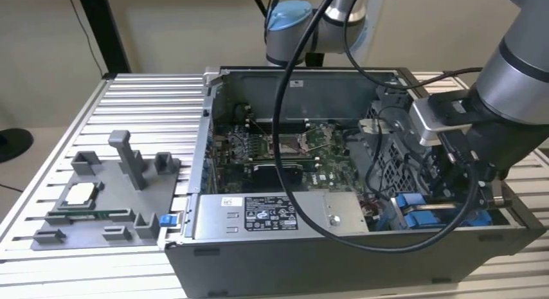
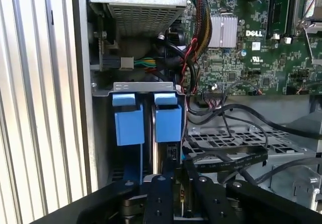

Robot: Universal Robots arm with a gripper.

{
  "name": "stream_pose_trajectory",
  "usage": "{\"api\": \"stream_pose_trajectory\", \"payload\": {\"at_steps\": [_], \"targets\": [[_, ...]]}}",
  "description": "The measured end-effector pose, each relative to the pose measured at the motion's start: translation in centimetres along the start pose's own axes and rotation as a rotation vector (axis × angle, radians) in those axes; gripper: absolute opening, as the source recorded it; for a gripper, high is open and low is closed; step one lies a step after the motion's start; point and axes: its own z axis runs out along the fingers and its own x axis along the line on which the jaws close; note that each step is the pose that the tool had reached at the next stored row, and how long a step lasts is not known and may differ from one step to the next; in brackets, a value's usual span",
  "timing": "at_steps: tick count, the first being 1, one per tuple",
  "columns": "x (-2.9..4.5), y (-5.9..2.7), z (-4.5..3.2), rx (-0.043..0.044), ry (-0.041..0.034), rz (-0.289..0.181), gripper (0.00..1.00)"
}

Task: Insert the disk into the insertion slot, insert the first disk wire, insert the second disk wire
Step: 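Insert the second disk wire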

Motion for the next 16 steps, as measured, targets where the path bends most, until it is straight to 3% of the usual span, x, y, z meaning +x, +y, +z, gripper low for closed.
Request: {"api": "stream_pose_trajectory", "payload": {"at_steps": [11, 13, 16], "targets": [[-0.77, -0.58, -5.01, 0.0, 0.0014, 0.0, 1.0], [-0.84, -0.64, -5.47, -0.0001, 0.0016, 0.0, 1.0], [-0.85, -0.64, -5.49, -0.0001, 0.0012, 0.0, 1.0]]}}
